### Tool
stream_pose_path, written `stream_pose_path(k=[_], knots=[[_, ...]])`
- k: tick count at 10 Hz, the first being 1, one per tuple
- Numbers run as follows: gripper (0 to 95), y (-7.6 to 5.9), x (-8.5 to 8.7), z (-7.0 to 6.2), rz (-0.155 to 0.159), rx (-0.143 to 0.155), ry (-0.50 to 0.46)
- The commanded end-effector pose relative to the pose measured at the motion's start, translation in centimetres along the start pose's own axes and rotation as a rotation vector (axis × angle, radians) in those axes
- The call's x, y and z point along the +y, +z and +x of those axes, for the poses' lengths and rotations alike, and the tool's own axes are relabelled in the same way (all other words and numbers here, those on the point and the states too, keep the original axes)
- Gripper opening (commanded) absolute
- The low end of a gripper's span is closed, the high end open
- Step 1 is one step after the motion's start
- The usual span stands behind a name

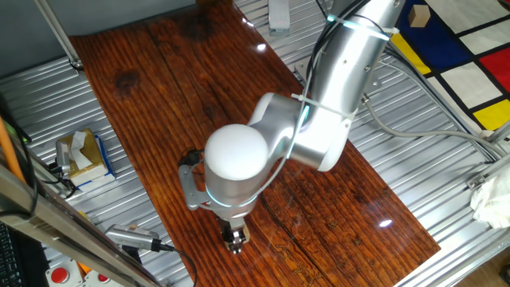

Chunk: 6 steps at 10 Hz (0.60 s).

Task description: Pick up the small block on the left and move it to the right

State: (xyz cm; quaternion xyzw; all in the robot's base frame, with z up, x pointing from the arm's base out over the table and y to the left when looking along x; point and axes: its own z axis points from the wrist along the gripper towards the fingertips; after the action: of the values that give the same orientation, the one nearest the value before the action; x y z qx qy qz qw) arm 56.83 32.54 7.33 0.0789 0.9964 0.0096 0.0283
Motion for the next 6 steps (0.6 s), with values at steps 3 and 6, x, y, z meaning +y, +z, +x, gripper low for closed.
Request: stream_pose_path(k=[3, 6], knots=[[0.0, 0.6, 0.2, 0.2, 0.005, 0.024, 0.020], [0.0, 1.2, 0.2, 0.4, 0.011, 0.022, 0.032]])
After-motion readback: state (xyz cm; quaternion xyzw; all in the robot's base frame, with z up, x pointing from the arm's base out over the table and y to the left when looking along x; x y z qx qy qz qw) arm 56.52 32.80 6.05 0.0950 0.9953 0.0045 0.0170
